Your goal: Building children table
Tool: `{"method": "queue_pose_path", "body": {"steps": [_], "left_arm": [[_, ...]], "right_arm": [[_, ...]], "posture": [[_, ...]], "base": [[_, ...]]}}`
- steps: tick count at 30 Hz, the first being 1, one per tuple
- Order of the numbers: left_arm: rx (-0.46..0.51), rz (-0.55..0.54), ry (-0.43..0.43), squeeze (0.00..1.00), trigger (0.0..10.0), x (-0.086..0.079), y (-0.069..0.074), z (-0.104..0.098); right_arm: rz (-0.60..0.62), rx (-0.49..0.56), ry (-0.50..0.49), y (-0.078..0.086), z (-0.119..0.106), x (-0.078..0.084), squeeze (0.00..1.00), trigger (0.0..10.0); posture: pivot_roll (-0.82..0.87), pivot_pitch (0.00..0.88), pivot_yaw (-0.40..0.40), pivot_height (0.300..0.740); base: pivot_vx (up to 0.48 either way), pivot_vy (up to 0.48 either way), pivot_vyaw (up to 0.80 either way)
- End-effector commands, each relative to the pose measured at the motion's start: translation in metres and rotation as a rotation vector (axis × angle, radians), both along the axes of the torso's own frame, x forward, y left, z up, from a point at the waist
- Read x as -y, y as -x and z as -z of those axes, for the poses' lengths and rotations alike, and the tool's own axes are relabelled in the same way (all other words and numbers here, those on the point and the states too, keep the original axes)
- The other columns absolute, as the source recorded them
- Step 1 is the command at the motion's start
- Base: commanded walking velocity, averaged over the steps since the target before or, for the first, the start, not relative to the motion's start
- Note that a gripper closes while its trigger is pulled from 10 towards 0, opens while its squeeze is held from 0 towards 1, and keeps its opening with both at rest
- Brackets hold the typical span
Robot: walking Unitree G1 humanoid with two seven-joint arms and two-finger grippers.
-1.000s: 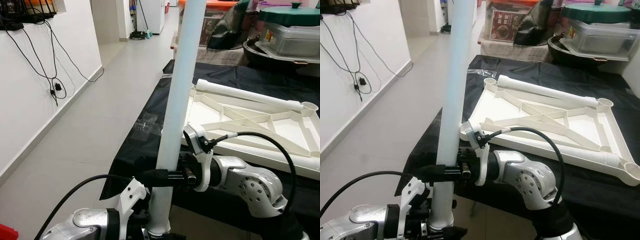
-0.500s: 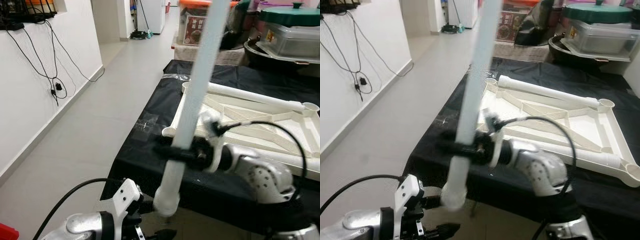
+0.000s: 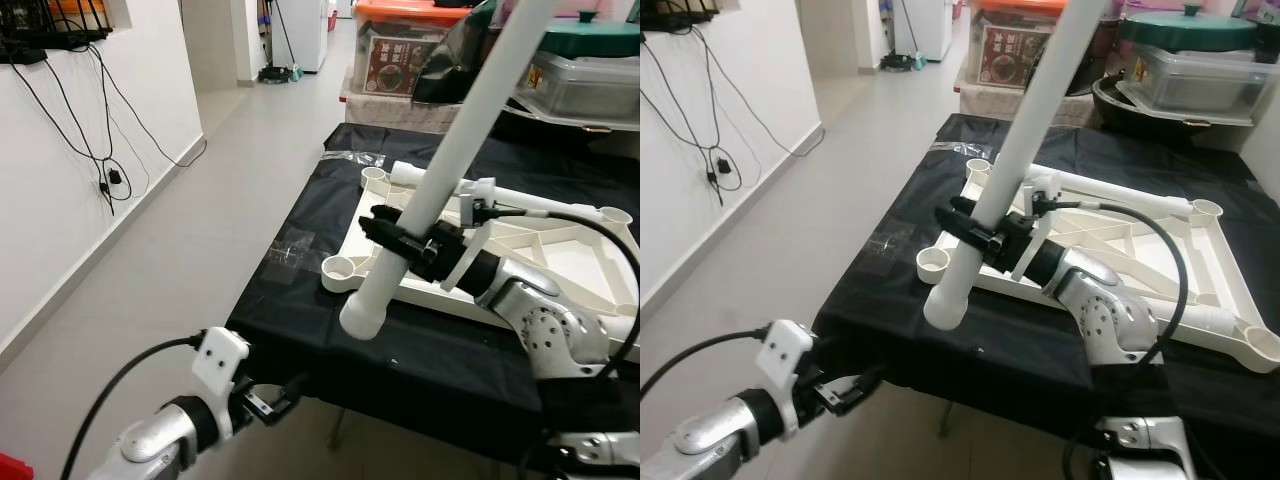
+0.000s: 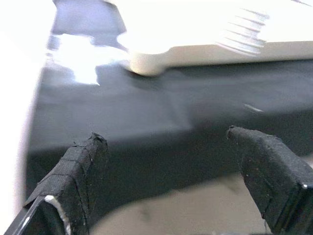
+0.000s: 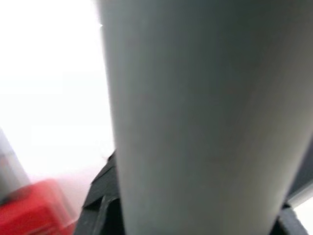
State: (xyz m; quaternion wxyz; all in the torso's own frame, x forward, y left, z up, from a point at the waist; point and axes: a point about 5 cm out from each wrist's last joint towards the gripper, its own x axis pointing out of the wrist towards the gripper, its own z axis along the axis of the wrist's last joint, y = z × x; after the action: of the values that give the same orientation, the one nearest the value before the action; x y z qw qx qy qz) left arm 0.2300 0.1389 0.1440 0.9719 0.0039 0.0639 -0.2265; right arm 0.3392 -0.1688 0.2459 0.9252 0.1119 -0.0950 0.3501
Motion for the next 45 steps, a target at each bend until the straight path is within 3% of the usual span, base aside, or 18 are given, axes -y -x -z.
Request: {"method": "queue_pose_path", "body": {"steps": [1,2,4,5,6,7,9,11,13,21,45], "left_arm": [[0.116,-0.227,-0.02,0.0,10.0,-0.01,-0.013,-0.017],[0.116,-0.227,-0.02,0.0,10.0,-0.01,-0.013,-0.017],[0.218,-0.361,-0.06,0.0,10.0,-0.011,-0.021,-0.035],[0.218,-0.361,-0.06,0.0,10.0,-0.011,-0.021,-0.035],[0.229,-0.387,-0.048,0.0,10.0,-0.01,-0.022,-0.037],[0.229,-0.387,-0.048,0.0,10.0,-0.01,-0.022,-0.037],[0.239,-0.43,-0.032,0.0,10.0,-0.011,-0.023,-0.038],[0.239,-0.43,-0.032,0.0,10.0,-0.011,-0.023,-0.038],[0.238,-0.445,-0.024,0.0,10.0,-0.01,-0.024,-0.037],[0.26,-0.478,-0.05,0.0,10.0,-0.006,-0.025,-0.036],[0.268,-0.474,-0.07,0.0,10.0,-0.002,-0.024,-0.031]], "right_arm": [[0.301,0.067,0.002,-0.01,-0.008,0.01,0.0,0.0],[0.301,0.067,0.002,-0.01,-0.008,0.01,0.0,0.0],[0.516,0.111,0.036,-0.012,-0.006,0.008,0.0,0.1],[0.516,0.111,0.036,-0.012,-0.006,0.008,0.0,0.1],[0.532,0.111,0.033,-0.01,-0.004,0.002,0.0,10.0],[0.532,0.111,0.033,-0.01,-0.004,0.002,0.0,10.0],[0.485,0.132,0.019,-0.004,-0.004,-0.016,0.0,10.0],[0.485,0.132,0.019,-0.004,-0.004,-0.016,0.0,10.0],[0.457,0.152,0.013,0.001,-0.003,-0.028,0.0,10.0],[0.495,0.144,-0.017,-0.002,0.003,-0.039,0.0,10.0],[0.464,0.163,-0.036,0.0,0.001,-0.046,0.0,10.0]], "posture": [[0.11,0.039,-0.036,0.74],[0.11,0.039,-0.036,0.74],[0.11,0.038,-0.043,0.74],[0.11,0.038,-0.043,0.74],[0.11,0.036,-0.045,0.74],[0.11,0.036,-0.045,0.74],[0.11,0.034,-0.048,0.74],[0.11,0.034,-0.048,0.74],[0.11,0.029,-0.053,0.74],[0.11,0.023,-0.056,0.74],[0.11,0.028,-0.057,0.74]], "base": [[0.0,0.0,0.0],[0.0,0.0,0.0],[0.0,0.0,0.0],[0.0,0.0,0.0],[0.0,0.0,0.0],[0.0,0.0,0.0],[0.0,0.0,0.0],[0.0,0.0,0.0],[0.0,0.0,0.23],[0.0,0.0,0.48],[0.261,0.0,0.0]]}}
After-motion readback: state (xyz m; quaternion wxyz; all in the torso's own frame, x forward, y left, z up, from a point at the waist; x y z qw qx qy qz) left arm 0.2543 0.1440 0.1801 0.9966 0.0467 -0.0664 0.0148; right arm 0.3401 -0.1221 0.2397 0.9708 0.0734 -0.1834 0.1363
